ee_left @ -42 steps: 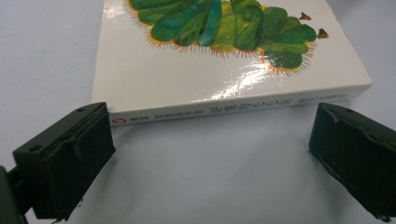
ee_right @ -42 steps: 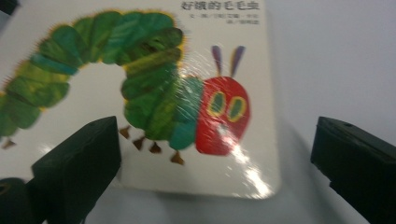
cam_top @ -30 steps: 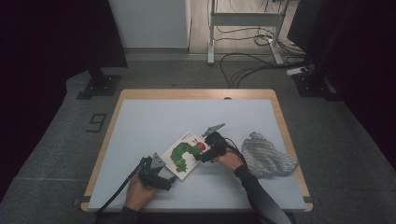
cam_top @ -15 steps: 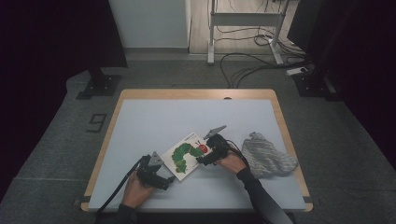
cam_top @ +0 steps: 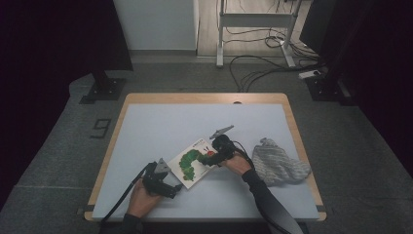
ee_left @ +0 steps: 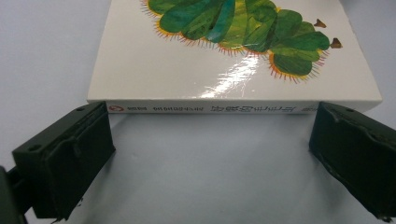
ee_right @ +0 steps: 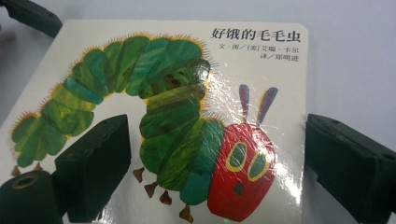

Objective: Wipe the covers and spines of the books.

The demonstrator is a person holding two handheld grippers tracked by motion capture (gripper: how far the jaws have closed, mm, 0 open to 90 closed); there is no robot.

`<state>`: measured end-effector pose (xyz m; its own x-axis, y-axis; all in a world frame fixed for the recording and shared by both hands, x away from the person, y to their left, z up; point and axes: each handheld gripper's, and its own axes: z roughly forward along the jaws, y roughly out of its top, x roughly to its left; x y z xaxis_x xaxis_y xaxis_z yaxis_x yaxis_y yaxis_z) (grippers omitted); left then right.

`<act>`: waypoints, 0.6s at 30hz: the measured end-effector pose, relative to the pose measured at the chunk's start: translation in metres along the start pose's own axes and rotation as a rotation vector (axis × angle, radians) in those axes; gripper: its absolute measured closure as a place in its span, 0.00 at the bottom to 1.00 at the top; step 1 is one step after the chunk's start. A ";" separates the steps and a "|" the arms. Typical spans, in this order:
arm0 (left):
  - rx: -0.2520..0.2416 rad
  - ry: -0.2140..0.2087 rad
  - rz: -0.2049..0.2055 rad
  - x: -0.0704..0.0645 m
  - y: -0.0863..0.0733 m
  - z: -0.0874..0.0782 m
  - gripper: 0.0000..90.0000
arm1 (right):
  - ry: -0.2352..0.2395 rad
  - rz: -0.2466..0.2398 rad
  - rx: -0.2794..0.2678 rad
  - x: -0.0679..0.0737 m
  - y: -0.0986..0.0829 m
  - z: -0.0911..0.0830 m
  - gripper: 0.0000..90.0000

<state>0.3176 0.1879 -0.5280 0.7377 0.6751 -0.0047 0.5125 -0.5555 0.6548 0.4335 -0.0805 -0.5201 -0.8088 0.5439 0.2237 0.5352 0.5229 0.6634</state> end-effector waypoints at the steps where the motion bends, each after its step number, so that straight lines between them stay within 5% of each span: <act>1: 0.000 0.000 0.000 0.000 0.000 0.000 0.00 | 0.001 0.004 0.001 0.000 0.000 -0.001 0.09; 18: 0.001 -0.001 0.002 0.000 0.000 0.000 0.00 | 0.042 0.045 -0.080 0.007 0.006 -0.033 0.12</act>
<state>0.3177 0.1882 -0.5279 0.7392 0.6734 -0.0042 0.5116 -0.5575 0.6538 0.4230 -0.0948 -0.4910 -0.7946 0.5370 0.2832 0.5514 0.4431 0.7068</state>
